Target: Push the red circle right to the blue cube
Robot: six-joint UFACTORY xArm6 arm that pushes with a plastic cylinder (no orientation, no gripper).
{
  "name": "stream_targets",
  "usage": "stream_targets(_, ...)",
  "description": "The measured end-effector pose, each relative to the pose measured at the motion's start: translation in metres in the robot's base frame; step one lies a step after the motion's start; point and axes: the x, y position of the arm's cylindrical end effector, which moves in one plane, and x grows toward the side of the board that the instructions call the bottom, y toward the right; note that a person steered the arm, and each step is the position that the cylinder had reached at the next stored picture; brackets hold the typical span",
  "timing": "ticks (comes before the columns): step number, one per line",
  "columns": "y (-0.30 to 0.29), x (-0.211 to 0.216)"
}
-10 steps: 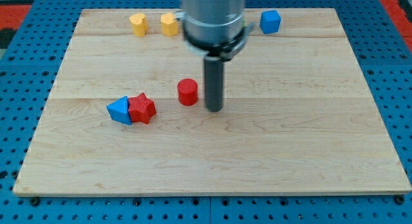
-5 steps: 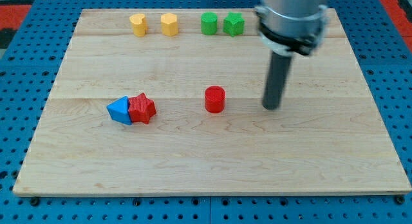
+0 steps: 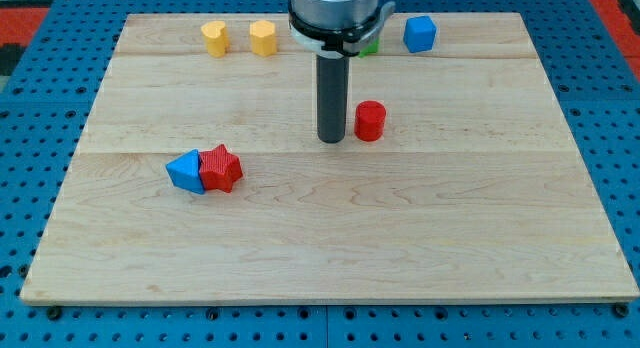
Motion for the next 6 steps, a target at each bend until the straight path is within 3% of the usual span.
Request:
stream_targets(2,0.164,-0.020)
stream_targets(3,0.165,-0.076)
stream_targets(6,0.195,-0.108)
